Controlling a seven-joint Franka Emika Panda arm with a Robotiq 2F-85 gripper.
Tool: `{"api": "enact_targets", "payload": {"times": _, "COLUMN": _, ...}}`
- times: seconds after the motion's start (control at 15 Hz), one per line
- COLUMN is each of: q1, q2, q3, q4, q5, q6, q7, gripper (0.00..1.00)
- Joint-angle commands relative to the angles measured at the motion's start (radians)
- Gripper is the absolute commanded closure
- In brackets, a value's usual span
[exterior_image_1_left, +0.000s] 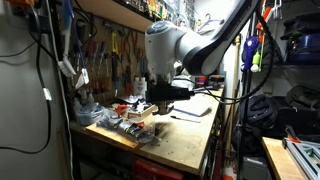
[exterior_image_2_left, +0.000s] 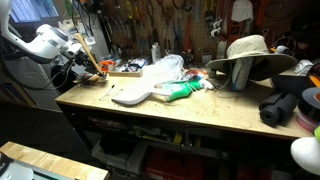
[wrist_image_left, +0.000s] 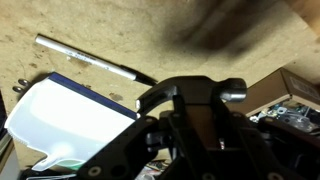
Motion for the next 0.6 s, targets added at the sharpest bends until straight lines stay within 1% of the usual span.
{"api": "enact_targets", "payload": {"times": 0.0, "q1": -0.035, "q2": -0.115, "q3": -0.008, "q4": -0.099, "q5": 0.164, "q6": 0.073, "q7": -0.22, "gripper": 0.92}}
{"api": "enact_targets", "payload": {"times": 0.13, "q1": -0.051, "q2": -0.155, "q3": -0.013, "q4": -0.128, "q5": 0.293, "q6": 0.088, "q7": -0.376, "gripper": 0.92}}
{"api": "enact_targets", "payload": {"times": 0.53, "q1": -0.054, "q2": -0.238, "q3": -0.03, "q4": -0.176, "q5": 0.684, "q6": -0.025, "q7": -0.843, "gripper": 0.92}}
